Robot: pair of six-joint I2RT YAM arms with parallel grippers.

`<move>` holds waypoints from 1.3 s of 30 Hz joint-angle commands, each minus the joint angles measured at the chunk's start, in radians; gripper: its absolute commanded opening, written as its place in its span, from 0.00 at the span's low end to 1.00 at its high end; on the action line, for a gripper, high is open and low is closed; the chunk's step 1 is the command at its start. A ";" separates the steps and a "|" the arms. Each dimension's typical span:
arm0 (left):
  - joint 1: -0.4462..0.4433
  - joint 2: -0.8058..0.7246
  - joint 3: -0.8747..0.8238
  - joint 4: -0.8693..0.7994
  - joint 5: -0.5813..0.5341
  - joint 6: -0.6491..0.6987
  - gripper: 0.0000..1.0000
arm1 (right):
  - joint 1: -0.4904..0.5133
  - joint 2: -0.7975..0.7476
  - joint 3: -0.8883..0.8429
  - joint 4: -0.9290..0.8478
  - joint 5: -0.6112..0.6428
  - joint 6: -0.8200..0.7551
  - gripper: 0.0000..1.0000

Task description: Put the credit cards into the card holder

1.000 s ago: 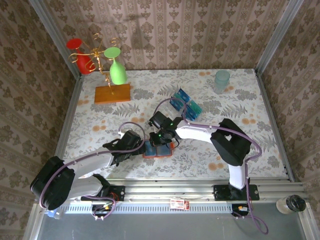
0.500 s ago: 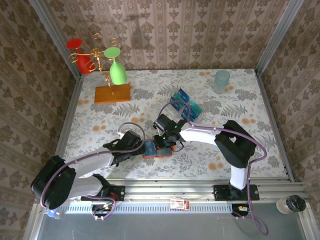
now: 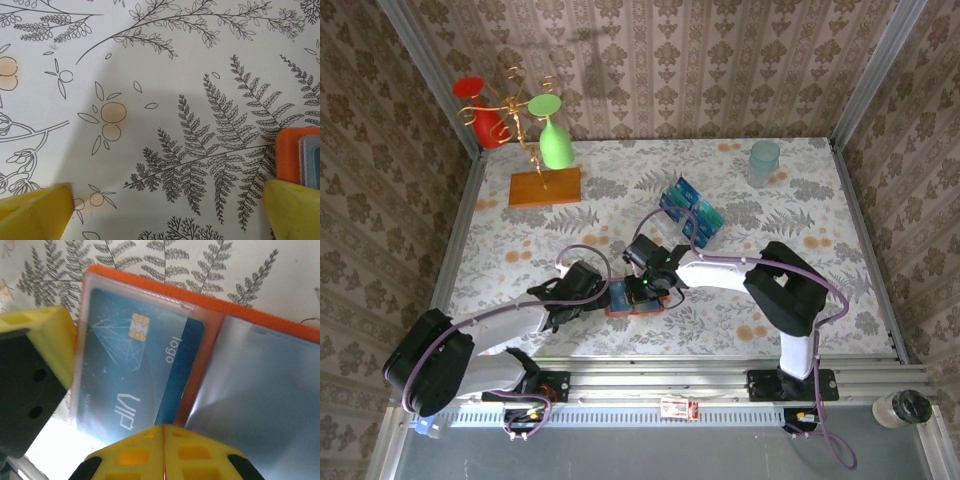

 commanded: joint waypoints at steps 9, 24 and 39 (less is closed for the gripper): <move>0.008 0.053 -0.031 0.030 0.041 -0.001 1.00 | 0.015 0.047 0.049 0.009 -0.035 0.025 0.07; 0.059 -0.114 0.035 -0.110 0.041 0.033 1.00 | -0.011 0.002 0.064 -0.010 -0.018 0.013 0.08; 0.026 -0.119 0.153 -0.133 0.101 0.073 1.00 | -0.078 -0.112 -0.010 -0.049 0.036 -0.018 0.08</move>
